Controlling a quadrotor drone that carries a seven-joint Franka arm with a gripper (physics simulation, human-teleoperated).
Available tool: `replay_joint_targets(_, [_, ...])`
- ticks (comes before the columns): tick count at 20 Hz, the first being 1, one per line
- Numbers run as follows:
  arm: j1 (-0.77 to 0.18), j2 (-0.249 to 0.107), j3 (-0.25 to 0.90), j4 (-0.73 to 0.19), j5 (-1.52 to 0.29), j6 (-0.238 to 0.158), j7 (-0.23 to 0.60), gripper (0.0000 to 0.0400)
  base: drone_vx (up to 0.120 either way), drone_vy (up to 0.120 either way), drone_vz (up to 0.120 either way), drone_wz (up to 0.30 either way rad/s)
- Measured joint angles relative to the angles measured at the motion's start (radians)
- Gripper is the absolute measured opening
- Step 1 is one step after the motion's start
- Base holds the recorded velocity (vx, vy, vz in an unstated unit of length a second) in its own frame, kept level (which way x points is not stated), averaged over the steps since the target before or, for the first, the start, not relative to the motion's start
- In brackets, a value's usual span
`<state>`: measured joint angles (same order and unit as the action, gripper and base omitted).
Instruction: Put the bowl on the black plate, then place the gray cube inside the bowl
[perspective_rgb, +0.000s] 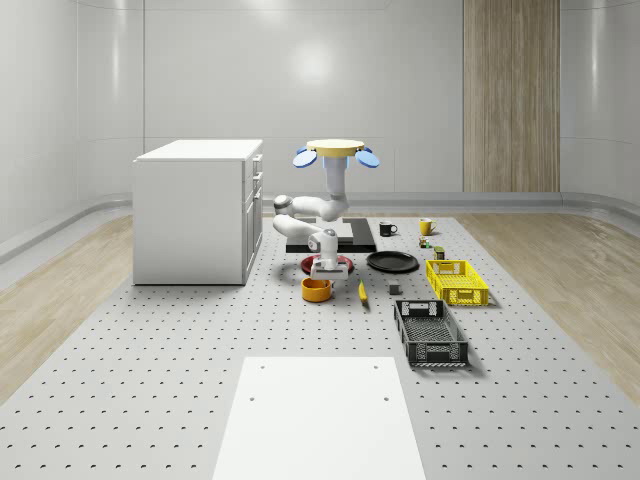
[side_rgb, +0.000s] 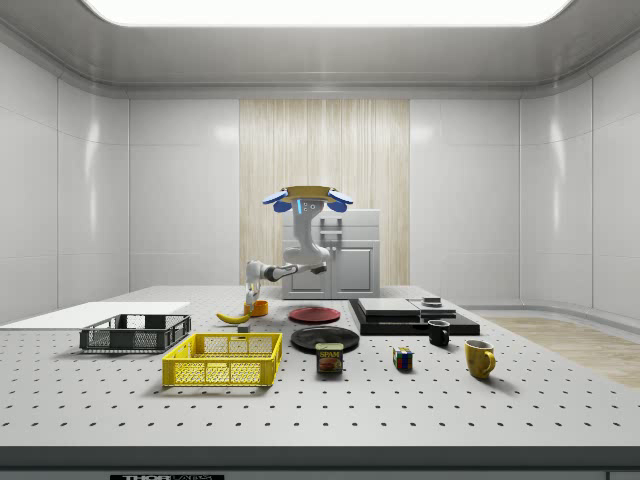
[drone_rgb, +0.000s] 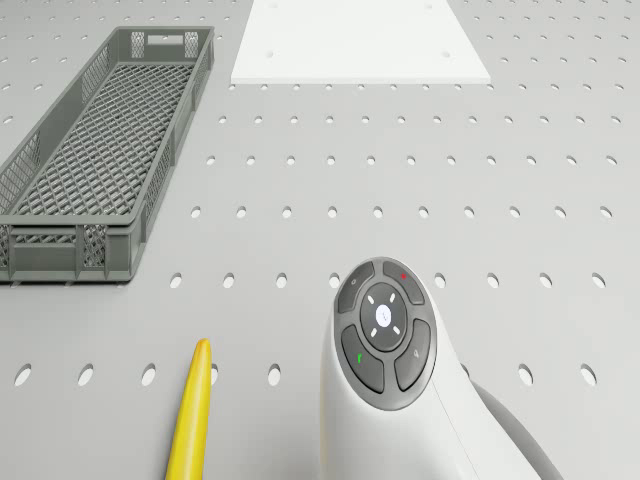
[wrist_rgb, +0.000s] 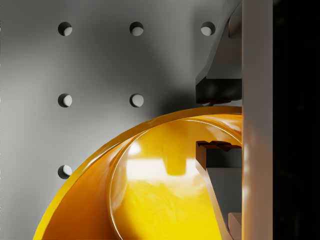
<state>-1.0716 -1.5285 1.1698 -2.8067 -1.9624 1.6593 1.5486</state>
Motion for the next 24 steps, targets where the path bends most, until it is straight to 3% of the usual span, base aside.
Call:
replay_joint_targets(4, [0.009, 0.0, 0.038, -0.014, 0.036, -0.016, 0.0, 0.0102, 0.0, 0.0, 0.0, 0.0])
replay_joint_targets(10, [0.02, -0.001, 0.106, -0.034, 0.1, -0.041, 0.001, 0.01, 0.0, 0.02, 0.12, 0.0])
replay_joint_targets(15, [0.022, -0.004, 0.13, -0.039, 0.123, -0.047, 0.002, 0.01, -0.112, 0.12, 0.112, 0.0])
replay_joint_targets(24, [0.022, -0.01, 0.141, -0.041, 0.136, -0.044, 0.003, 0.01, -0.12, 0.12, 0.0, 0.0])
